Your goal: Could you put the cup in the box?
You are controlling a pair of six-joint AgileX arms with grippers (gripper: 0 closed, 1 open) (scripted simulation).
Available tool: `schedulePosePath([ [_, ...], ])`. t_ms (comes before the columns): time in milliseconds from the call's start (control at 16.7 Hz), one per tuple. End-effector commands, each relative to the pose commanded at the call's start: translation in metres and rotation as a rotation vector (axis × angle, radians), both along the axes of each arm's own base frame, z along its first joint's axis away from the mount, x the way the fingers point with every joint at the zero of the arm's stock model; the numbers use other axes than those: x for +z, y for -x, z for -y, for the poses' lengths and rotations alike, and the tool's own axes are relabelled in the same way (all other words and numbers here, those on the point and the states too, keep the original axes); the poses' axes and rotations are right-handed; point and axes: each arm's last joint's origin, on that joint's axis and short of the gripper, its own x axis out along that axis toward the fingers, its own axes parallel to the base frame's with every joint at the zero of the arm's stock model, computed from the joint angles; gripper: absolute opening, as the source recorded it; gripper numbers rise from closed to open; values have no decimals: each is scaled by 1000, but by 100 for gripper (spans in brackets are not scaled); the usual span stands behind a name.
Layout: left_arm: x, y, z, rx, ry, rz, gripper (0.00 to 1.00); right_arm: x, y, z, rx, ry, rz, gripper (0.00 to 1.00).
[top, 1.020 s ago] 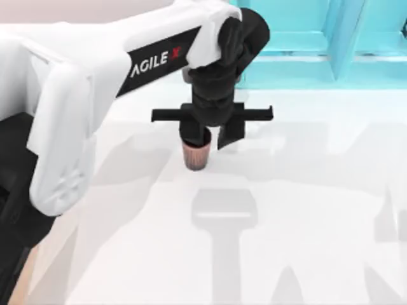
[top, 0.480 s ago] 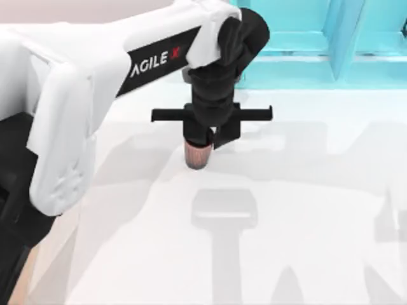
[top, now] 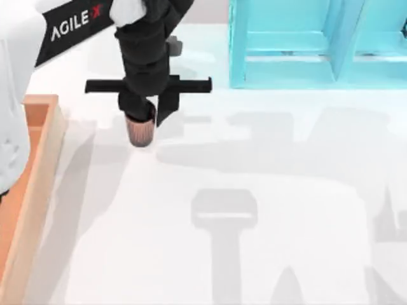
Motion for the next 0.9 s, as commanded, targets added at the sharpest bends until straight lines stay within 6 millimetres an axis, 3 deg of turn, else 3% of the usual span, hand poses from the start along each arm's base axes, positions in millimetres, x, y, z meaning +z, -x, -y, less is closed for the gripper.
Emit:
schedulePosePath([
  [180,38,0,-75,10,13,13,0,0,0,0,0,0,0,100],
  [420,70,15,-142,26,29,25,0,0,0,0,0,0,0,100],
  [660,88,37,-189,18,53,20,0,0,0,0,0,0,0,100],
  [900,98,58,-222,11,76,20,0,0,0,0,0,0,0,100],
])
